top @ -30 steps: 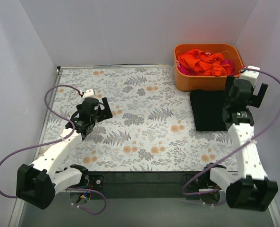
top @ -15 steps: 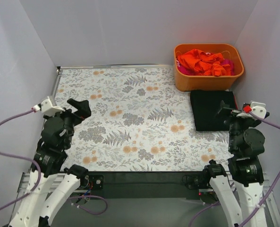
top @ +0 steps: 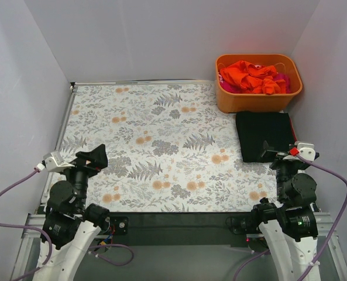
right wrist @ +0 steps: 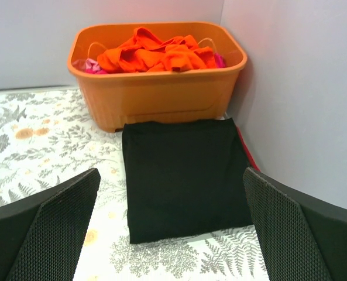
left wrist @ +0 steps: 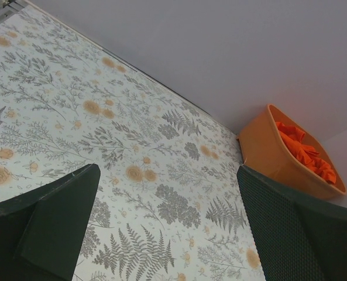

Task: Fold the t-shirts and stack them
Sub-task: Neatly place the folded tshirt to the corner

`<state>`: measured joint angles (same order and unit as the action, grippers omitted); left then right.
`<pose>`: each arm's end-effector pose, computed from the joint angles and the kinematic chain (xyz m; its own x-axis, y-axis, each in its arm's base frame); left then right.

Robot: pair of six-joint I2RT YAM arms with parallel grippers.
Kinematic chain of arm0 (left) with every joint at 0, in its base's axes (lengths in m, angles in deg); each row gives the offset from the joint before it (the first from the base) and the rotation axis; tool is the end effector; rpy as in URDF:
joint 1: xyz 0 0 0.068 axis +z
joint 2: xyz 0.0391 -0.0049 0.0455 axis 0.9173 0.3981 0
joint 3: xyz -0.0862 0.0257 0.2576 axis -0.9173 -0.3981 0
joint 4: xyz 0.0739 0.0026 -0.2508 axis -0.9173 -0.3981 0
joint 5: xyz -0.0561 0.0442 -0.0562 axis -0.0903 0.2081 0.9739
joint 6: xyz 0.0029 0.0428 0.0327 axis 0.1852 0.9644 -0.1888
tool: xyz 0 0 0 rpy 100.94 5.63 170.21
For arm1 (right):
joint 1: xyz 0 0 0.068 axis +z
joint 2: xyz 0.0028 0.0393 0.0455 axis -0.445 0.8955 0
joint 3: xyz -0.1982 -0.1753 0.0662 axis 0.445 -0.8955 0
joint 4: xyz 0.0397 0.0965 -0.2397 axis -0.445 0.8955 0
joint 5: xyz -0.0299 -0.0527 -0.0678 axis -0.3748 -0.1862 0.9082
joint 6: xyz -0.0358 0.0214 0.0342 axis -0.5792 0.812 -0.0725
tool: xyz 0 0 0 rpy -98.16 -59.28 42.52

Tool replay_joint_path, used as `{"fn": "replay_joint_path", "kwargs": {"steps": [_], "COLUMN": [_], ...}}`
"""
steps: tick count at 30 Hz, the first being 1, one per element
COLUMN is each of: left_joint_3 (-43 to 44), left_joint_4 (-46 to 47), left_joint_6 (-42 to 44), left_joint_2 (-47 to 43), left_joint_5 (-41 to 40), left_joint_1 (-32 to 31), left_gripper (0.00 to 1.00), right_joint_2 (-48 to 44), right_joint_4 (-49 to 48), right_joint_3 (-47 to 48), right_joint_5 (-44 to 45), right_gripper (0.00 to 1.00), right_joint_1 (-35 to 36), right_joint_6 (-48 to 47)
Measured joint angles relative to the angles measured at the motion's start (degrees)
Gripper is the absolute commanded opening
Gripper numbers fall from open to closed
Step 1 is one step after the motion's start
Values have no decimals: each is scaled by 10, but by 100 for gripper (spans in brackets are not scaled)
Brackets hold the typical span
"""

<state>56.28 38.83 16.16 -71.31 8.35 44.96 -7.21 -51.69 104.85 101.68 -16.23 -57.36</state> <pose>0.0483 -0.0028 0.3147 0.0592 -0.9493 -0.3086 -0.0269 0.3076 -0.9511 0.0582 -0.0028 0.3258 0.1366 -0.0163 -0.9905 0.2007 0.9796 0.0116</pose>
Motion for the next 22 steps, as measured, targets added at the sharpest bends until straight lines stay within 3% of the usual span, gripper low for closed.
{"fn": "replay_joint_path", "kwargs": {"steps": [8, 22], "left_joint_3": [-54, -84], "left_joint_4": [6, 31], "left_joint_6": [5, 21], "left_joint_2": [-61, -61], "left_joint_5": [-26, -41], "left_joint_1": [0, 0], "left_gripper": [98, 98], "right_joint_2": [-5, -6], "right_joint_4": [-8, -31], "right_joint_3": [-18, -28], "right_joint_5": [-28, -60], "right_gripper": [98, 98], "right_joint_1": [12, 19], "right_joint_6": [-12, -24]}}
